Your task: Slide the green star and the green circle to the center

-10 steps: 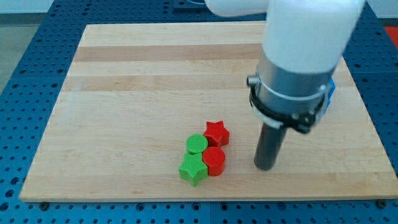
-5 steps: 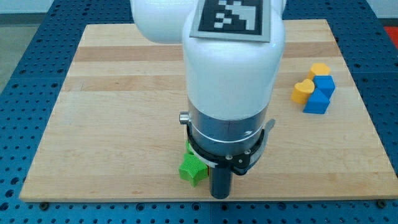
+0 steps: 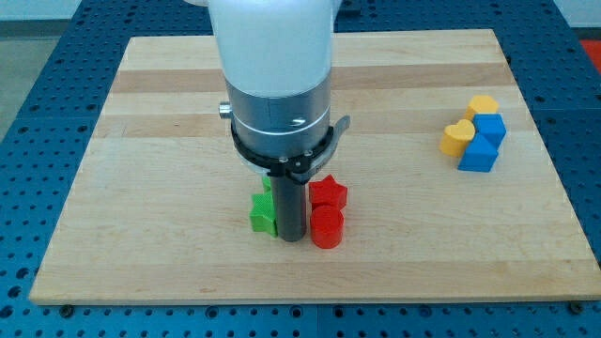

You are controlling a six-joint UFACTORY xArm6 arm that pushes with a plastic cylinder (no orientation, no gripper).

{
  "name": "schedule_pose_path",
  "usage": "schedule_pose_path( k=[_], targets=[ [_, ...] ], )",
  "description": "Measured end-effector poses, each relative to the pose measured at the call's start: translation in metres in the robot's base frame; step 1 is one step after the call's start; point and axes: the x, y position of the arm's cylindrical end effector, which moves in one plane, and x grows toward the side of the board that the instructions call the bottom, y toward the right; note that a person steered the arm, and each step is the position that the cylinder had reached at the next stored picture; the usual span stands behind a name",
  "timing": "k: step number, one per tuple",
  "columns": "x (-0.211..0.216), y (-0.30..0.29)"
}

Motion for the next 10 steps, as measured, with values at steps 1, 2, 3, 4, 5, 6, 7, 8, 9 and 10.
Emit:
schedule_pose_path(
  k=[1,2,3,4,5,6,7,8,9,10],
  targets=[
    [0.020,-0.013],
    [0.030,-0.032],
    [0.015,-0.044],
    [-0.006,-0.044],
    [-0.012,-0.044],
    [-0.012,-0.038],
    [-0.012,-0.025],
    [-0.019,-0.020],
    [-0.043,-0.011],
    [-0.072,0.011]
  ],
)
